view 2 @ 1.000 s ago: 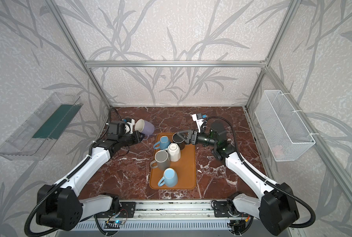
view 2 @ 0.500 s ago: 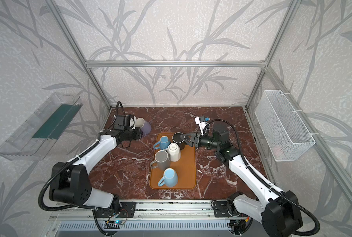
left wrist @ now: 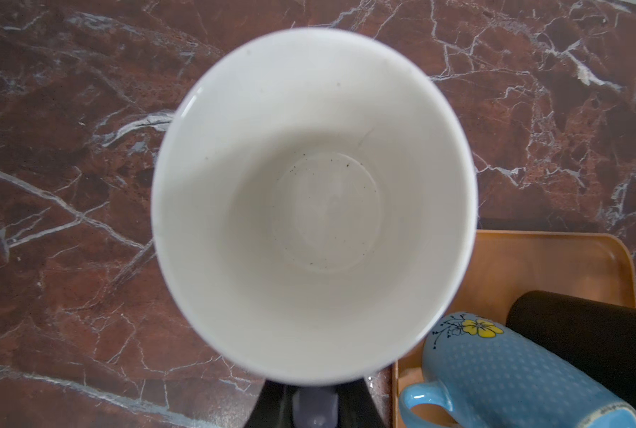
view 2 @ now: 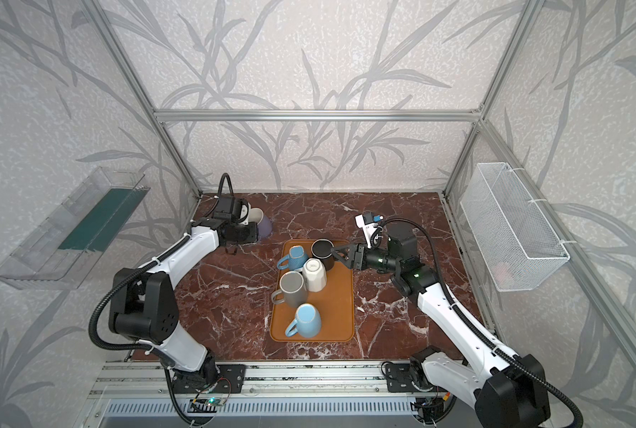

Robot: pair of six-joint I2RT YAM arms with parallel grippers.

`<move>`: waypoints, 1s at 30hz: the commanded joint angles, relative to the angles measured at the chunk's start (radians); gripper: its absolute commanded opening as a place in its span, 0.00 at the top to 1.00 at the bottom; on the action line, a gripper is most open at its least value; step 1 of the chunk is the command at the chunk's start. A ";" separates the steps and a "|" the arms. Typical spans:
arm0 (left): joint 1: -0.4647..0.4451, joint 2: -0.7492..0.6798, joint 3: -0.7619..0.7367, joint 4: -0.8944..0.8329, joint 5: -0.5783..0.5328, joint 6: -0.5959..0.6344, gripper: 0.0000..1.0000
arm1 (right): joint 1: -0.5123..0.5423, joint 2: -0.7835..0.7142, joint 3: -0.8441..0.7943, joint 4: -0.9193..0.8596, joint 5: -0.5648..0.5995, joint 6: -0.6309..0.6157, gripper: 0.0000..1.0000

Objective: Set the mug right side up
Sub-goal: 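Lower the lavender mug upright toward the table with the left gripper, then release the lavender mug with the left gripper while the right gripper nears the black mug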

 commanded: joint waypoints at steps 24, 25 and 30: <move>-0.009 0.297 0.336 -0.128 -0.135 0.175 1.00 | -0.029 -0.013 -0.001 -0.011 -0.010 -0.025 0.42; -0.011 0.307 0.342 -0.126 -0.132 0.176 1.00 | -0.030 -0.012 0.001 -0.010 -0.011 -0.025 0.42; -0.011 0.343 0.366 -0.119 -0.116 0.177 1.00 | -0.030 -0.004 0.006 -0.009 -0.014 -0.025 0.42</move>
